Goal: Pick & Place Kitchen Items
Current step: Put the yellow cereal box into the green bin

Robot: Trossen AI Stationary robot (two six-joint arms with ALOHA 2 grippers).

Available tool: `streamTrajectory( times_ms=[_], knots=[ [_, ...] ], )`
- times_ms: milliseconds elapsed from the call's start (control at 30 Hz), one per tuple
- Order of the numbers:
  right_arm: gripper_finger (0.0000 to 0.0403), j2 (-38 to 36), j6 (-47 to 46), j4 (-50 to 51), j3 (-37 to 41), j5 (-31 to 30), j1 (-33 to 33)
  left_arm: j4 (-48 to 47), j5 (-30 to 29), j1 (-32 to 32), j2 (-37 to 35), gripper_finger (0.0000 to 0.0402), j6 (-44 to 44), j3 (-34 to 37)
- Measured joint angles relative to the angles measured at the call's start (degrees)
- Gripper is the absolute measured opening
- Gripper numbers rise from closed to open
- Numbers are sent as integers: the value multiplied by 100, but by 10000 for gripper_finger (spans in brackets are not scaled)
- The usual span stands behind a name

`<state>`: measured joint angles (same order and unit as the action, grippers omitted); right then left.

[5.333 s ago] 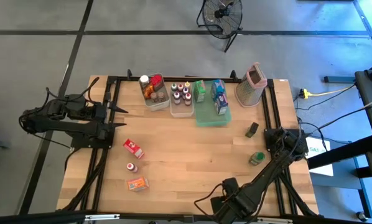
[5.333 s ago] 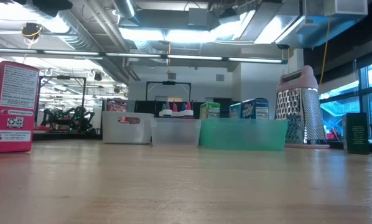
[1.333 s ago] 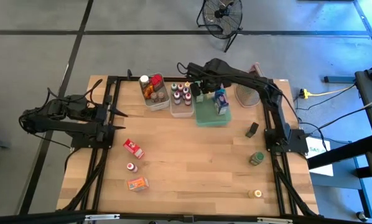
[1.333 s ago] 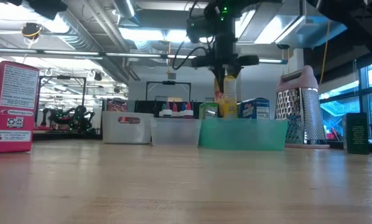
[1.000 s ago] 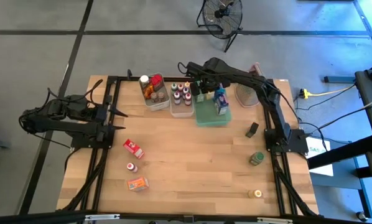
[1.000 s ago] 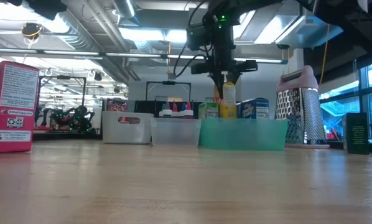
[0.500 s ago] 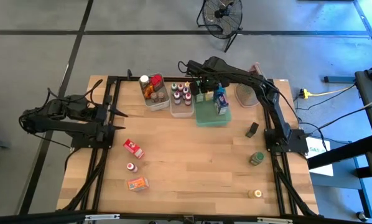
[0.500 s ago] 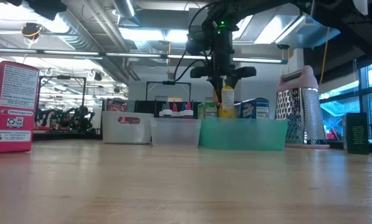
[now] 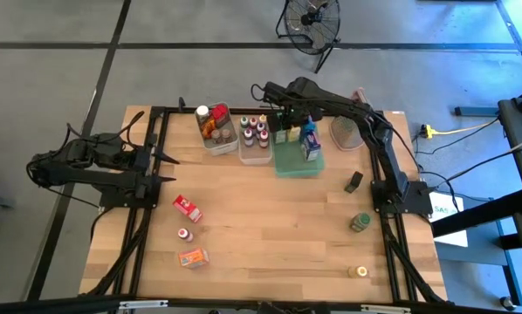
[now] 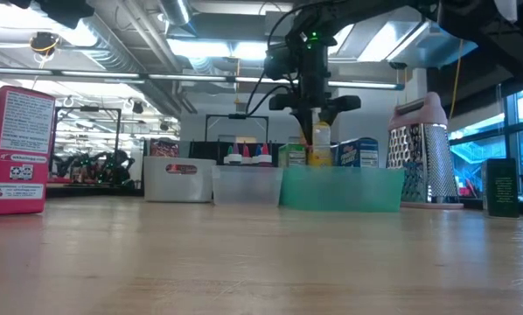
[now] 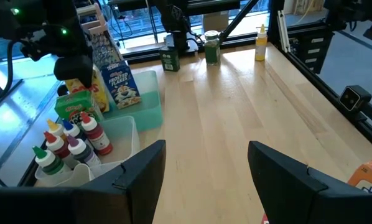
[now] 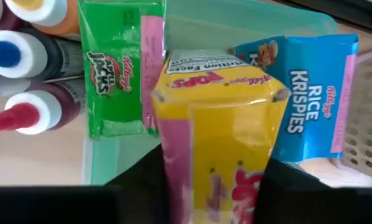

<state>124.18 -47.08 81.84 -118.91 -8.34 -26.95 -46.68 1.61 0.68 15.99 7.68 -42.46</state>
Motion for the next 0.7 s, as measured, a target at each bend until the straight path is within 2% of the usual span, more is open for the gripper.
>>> streamTrajectory(
  times_ms=[167,300,433,700],
  knots=[
    [186,0,-28,-45,0,-72,-30,-9,0,-1,0,224,-2,0],
    [210,0,-59,-138,0,-287,-38,-15,2,-1,0,224,-2,0],
    [217,-7,-47,-201,-2,-595,-32,-15,1,1,0,224,-2,-1],
    [217,-308,102,-253,-11,-830,62,-15,2,-1,0,224,-2,0]
  ],
)
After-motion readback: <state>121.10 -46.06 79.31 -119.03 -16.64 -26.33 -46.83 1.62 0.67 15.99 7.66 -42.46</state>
